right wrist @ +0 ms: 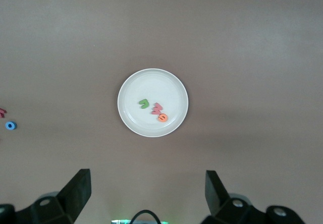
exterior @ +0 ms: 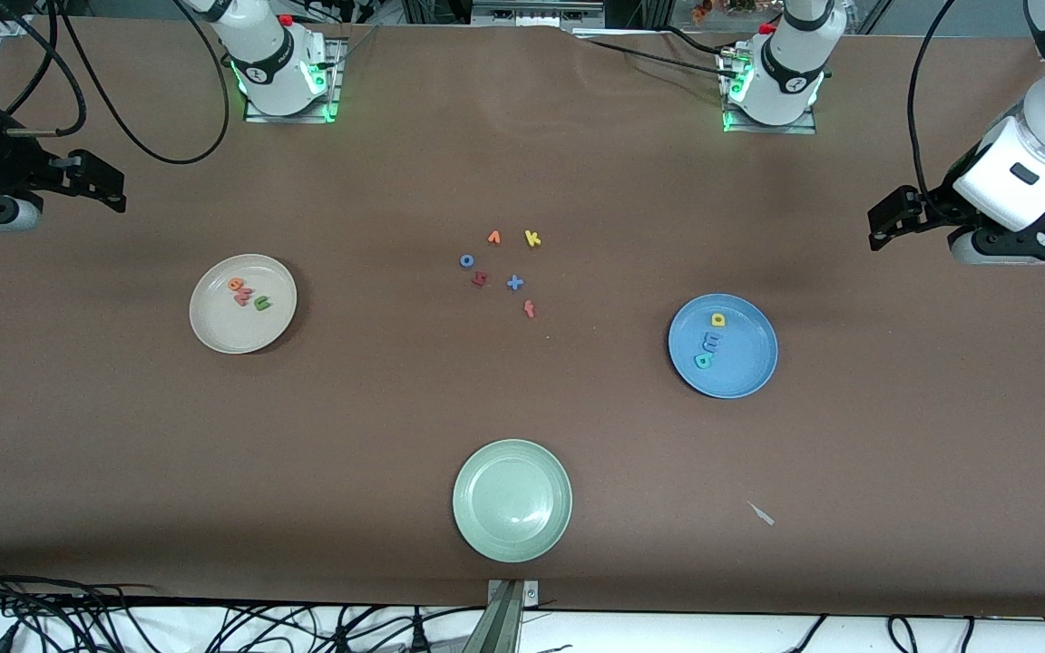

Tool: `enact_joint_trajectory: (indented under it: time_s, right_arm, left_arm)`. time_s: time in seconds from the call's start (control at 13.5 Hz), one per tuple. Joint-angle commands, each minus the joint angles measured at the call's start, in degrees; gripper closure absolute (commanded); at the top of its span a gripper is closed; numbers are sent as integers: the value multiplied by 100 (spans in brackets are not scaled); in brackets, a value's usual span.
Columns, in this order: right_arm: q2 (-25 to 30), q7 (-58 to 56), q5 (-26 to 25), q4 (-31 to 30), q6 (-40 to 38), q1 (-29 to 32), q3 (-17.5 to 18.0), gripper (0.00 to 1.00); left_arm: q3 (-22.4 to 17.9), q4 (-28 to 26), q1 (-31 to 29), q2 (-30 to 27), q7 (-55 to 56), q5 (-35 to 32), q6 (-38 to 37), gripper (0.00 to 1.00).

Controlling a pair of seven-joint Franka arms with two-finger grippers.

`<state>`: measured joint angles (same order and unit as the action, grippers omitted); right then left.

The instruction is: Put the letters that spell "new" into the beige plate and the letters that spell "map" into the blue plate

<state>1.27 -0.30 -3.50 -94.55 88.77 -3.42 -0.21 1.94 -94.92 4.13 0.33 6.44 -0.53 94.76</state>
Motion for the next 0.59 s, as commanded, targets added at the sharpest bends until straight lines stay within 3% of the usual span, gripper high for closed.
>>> enact_joint_trajectory:
  time_s: [0.0,0.52]
  right_arm:
    - [119,171,182,-108,8,52,83,0]
    - [75,241,270,-108,61,69,74,0]
  left_arm:
    - [-1,61,9,-51,-46,106,-116,0]
    - [-1,61,9,-51,-46,106,-125,0]
